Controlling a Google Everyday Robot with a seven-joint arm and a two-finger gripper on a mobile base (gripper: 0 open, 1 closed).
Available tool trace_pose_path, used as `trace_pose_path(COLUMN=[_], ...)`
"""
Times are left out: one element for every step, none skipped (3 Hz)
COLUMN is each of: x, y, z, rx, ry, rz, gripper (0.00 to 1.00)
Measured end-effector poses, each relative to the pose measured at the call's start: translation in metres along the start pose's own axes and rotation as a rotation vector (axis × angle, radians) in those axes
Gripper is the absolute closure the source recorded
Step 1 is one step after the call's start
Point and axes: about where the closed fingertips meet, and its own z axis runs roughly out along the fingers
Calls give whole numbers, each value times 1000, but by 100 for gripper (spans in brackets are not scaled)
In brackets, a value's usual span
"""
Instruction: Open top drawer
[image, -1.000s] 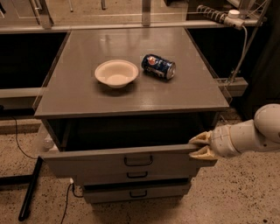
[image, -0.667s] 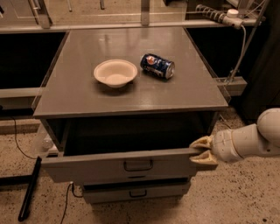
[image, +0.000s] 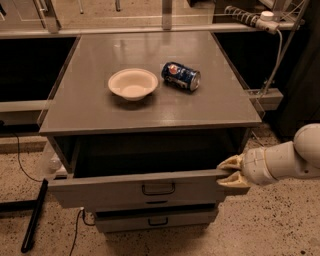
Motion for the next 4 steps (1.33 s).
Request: trace_pose_path(x=[-1, 2, 8, 6], y=[-1, 3, 11, 11], z=[-2, 0, 3, -1], rx=[0, -17, -41, -45], ry=[0, -7, -22, -24], rz=[0, 11, 26, 29], gripper=[35, 38, 61, 84])
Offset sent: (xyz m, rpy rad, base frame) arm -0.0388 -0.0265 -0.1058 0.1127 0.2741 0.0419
